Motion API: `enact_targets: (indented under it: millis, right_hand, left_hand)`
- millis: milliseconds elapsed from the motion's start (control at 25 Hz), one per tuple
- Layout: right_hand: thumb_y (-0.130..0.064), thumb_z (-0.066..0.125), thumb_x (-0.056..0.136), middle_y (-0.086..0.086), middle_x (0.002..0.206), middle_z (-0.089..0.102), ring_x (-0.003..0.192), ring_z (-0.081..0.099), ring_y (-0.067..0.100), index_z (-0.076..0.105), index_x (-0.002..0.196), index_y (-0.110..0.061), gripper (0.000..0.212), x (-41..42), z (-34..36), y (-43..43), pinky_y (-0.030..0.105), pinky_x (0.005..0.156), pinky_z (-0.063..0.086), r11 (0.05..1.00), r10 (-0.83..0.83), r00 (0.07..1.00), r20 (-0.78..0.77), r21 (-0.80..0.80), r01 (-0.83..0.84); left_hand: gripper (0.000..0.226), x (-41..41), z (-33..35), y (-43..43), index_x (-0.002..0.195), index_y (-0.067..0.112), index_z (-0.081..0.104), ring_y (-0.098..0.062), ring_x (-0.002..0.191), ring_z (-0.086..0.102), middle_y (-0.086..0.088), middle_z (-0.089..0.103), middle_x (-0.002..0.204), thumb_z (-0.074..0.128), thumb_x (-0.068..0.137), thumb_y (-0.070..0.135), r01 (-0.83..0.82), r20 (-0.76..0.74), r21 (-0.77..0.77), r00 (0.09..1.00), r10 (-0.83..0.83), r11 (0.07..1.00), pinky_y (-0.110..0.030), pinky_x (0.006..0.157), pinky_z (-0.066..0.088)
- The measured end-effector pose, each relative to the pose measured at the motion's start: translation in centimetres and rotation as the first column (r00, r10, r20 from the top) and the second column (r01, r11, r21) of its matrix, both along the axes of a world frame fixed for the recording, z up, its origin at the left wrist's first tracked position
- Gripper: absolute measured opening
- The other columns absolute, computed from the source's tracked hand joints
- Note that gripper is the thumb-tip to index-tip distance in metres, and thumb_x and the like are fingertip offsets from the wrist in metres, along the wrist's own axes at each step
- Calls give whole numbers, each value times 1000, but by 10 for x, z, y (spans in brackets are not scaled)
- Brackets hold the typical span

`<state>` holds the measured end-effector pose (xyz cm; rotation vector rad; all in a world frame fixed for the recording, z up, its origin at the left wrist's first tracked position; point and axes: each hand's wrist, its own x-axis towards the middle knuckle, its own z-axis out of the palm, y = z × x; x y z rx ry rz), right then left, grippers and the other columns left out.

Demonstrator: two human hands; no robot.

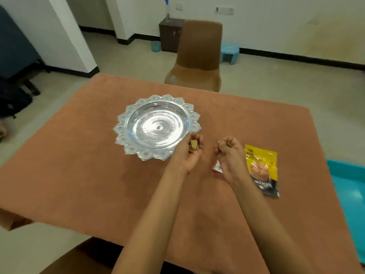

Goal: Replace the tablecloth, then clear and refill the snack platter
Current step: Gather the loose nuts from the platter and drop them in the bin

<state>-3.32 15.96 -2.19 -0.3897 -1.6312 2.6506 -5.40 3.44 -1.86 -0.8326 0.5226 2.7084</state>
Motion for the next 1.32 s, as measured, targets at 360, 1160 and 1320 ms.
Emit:
enact_targets:
  millis: [360, 1160, 1320]
  right_hand:
    - [8, 45, 94, 3, 78, 57, 71, 56, 8, 49, 81, -10, 23, 206, -32, 185, 19, 66, 49, 871, -473, 881, 25, 165, 463]
    - [5, 56, 80, 17, 87, 70, 78, 63, 24, 69, 86, -2, 16, 719, -256, 419, 31, 67, 53, 295, -746, 22, 666, 301, 907]
    - [0, 55, 88, 20, 87, 69, 72, 64, 21, 68, 90, 2, 13, 729, -341, 432, 28, 62, 54, 301, -659, -3, 753, 268, 915]
  left_hand:
    - [28, 143, -35, 245, 77, 5, 54, -13, 57, 60, -7, 58, 65, 43, 101, 16, 644, 65, -105, 765, -641, 758, -19, 54, 55]
    - [39, 651, -256, 575, 68, 9, 45, -15, 59, 39, -5, 40, 67, 32, 104, 16, 970, 549, -142, -89, -831, -198, -26, 59, 38]
    - [36, 665, -335, 590, 68, 9, 51, -17, 60, 45, -6, 47, 66, 38, 102, 16, 900, 637, -213, -166, -753, -379, -31, 63, 41]
